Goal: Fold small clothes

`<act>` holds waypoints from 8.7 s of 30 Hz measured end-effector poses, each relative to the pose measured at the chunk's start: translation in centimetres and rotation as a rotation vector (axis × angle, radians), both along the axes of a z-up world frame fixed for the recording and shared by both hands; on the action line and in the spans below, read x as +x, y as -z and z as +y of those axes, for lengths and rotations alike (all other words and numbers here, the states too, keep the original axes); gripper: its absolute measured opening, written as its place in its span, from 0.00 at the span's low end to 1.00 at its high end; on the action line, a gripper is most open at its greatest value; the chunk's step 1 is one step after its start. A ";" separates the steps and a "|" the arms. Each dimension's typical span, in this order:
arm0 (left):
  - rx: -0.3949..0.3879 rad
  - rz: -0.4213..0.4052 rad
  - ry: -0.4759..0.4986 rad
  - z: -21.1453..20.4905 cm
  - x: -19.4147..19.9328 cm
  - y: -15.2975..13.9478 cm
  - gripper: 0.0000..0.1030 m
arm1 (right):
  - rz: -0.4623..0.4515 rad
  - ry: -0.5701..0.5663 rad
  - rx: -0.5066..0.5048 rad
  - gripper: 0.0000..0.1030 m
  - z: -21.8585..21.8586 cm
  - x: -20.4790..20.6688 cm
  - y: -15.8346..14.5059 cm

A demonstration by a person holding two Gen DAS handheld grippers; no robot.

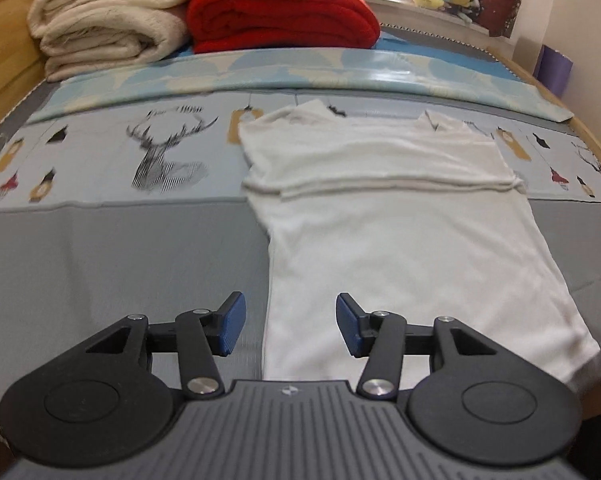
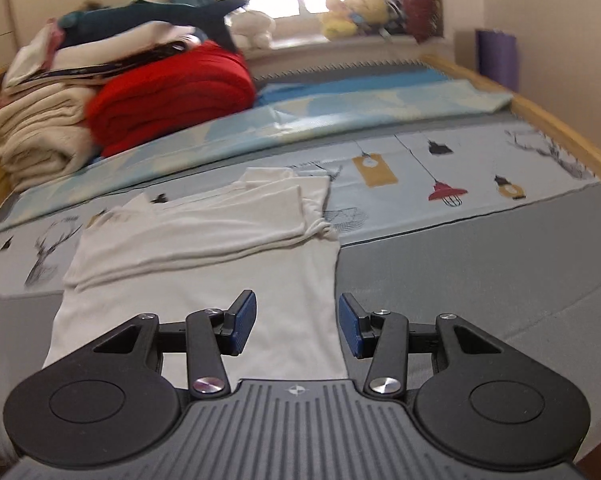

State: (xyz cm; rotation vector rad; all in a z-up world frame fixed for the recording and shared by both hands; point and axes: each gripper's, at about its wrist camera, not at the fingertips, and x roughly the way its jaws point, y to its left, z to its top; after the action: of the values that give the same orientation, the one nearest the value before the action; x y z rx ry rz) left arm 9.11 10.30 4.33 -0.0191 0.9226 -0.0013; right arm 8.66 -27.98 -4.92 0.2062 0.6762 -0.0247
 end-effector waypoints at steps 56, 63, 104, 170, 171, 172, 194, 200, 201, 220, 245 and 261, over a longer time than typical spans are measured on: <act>-0.201 0.202 -0.093 4.8 -4.3 8.4 0.06 | 0.330 0.190 0.054 0.10 -1.8 -3.9 10.3; -0.198 0.312 -0.119 5.2 -3.5 10.5 0.31 | 0.416 0.221 0.096 0.14 -2.1 -3.7 11.4; -0.116 0.320 -0.047 3.8 -2.9 10.7 0.13 | 0.417 0.170 0.062 0.14 -1.4 -3.7 11.3; -0.322 0.273 -0.195 8.8 19.6 5.7 0.07 | 0.188 0.062 0.130 0.10 -3.5 18.3 3.1; -0.328 0.280 -0.209 8.9 20.0 5.9 0.08 | 0.209 0.078 0.142 0.10 -3.6 18.9 3.6; -0.333 0.284 -0.223 9.0 20.2 6.1 0.09 | 0.221 0.090 0.155 0.10 -3.6 19.4 4.0; -0.282 0.292 -0.171 12.3 17.3 5.1 0.21 | 0.136 0.083 0.117 0.36 -6.4 16.6 3.7; -0.234 0.332 -0.058 10.1 17.3 6.3 0.36 | 0.170 -0.003 0.046 0.37 -4.4 17.0 5.4; -0.226 0.331 -0.052 9.8 17.4 6.4 0.36 | 0.170 -0.016 0.029 0.37 -4.1 17.1 5.6; -0.214 0.284 -0.047 5.9 23.3 9.3 0.35 | 0.214 -0.087 0.068 0.40 -3.3 23.4 9.8; -0.185 0.096 -0.097 5.6 24.5 6.8 0.05 | 0.042 0.056 0.092 0.06 -4.7 23.5 6.5; -0.073 0.020 -0.221 4.8 27.1 7.0 0.07 | 0.103 0.069 0.013 0.09 -3.1 26.7 8.4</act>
State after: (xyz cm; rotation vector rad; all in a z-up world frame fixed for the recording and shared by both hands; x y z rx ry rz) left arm 36.26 15.05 -2.64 -0.1891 0.9364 0.1706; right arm 35.32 -31.07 -13.37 0.2419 0.7718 -0.0974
